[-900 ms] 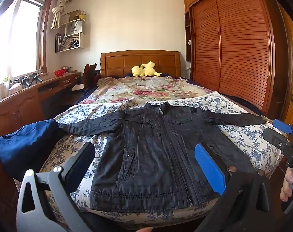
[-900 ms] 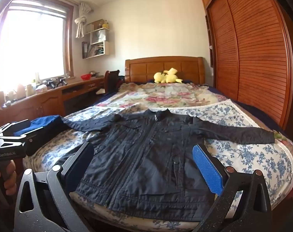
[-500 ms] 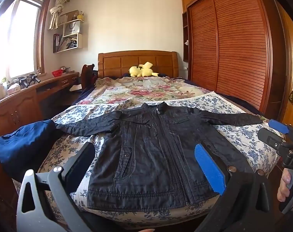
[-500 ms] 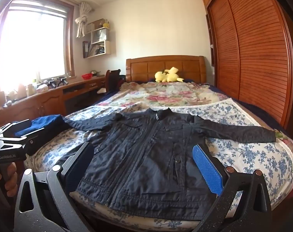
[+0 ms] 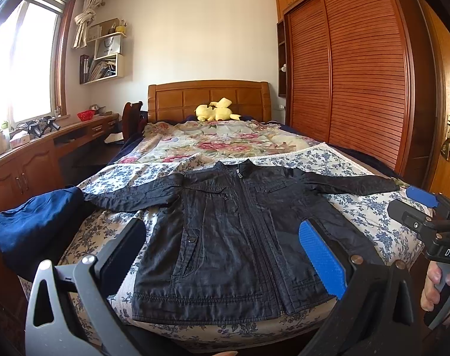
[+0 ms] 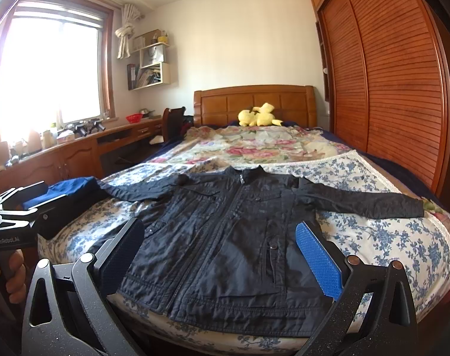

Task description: Fold large clothes

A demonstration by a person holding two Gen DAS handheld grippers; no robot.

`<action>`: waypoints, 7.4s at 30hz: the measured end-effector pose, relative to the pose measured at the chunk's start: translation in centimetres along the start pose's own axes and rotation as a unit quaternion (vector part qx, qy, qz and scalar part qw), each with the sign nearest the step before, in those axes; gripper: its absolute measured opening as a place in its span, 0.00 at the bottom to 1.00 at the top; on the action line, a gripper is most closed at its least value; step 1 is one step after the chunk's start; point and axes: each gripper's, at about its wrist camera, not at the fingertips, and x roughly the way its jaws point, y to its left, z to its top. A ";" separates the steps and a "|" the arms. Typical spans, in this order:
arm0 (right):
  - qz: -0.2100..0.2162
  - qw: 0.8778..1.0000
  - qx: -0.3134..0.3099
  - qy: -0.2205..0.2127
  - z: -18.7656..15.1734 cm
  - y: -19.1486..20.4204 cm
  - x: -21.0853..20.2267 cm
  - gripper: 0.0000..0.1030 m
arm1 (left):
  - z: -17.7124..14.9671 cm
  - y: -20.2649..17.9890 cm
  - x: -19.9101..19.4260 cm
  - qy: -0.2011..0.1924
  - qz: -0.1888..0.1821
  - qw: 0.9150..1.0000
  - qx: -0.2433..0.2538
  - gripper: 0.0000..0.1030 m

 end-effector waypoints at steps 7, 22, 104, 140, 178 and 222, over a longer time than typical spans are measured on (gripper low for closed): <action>0.000 1.000 0.001 -0.001 0.0 0.0 0.0 1.00 | 0.2 -0.2 -0.4 -0.004 -0.003 1.000 0.001 1.00; 0.002 1.000 0.003 -0.001 0.1 0.1 -0.2 1.00 | 0.3 -0.4 -1.0 -0.009 -0.007 1.000 0.004 1.00; 0.130 0.986 -0.059 0.083 0.0 2.5 25.2 1.00 | -3.3 10.3 15.2 0.109 0.092 0.988 -0.050 1.00; 0.153 0.968 -0.082 0.179 -4.9 4.8 35.2 1.00 | -2.2 29.6 37.3 0.201 0.114 0.963 -0.137 0.84; 0.158 0.968 -0.084 0.175 -5.0 5.3 34.7 1.00 | 7.1 13.9 35.9 0.202 0.048 0.977 0.039 0.04; 0.158 0.967 -0.092 0.179 -5.1 5.5 34.9 1.00 | -5.3 25.2 41.5 0.289 0.084 0.951 -0.077 0.53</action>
